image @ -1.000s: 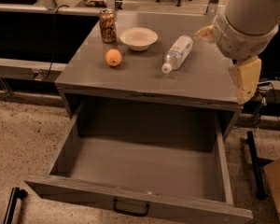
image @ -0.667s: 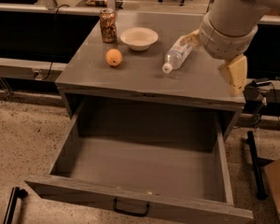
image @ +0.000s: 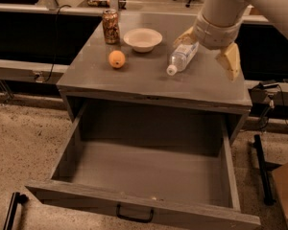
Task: Place blue plastic bottle into top drawer
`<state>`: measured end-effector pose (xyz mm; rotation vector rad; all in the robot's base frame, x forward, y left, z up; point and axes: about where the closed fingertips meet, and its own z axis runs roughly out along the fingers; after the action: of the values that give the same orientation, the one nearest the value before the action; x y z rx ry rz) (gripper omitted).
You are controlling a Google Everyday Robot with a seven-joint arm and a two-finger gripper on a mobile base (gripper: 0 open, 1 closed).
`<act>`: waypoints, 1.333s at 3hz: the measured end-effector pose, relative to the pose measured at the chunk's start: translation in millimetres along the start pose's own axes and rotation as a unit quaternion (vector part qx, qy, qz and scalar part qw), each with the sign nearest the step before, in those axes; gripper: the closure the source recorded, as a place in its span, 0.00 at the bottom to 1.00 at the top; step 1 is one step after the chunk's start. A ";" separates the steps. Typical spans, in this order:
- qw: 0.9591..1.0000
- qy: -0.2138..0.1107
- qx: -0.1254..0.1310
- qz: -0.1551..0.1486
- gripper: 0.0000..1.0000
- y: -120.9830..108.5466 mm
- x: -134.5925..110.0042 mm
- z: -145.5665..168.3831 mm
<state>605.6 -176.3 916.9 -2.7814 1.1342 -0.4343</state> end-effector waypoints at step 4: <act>0.990 0.048 0.035 -0.128 0.00 -82.6 39.6 97.6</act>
Offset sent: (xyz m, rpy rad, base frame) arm 0.1013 0.0120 -0.0499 -0.0632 -0.1563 0.1973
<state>717.2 -145.7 849.4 -2.8806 0.7606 -0.6246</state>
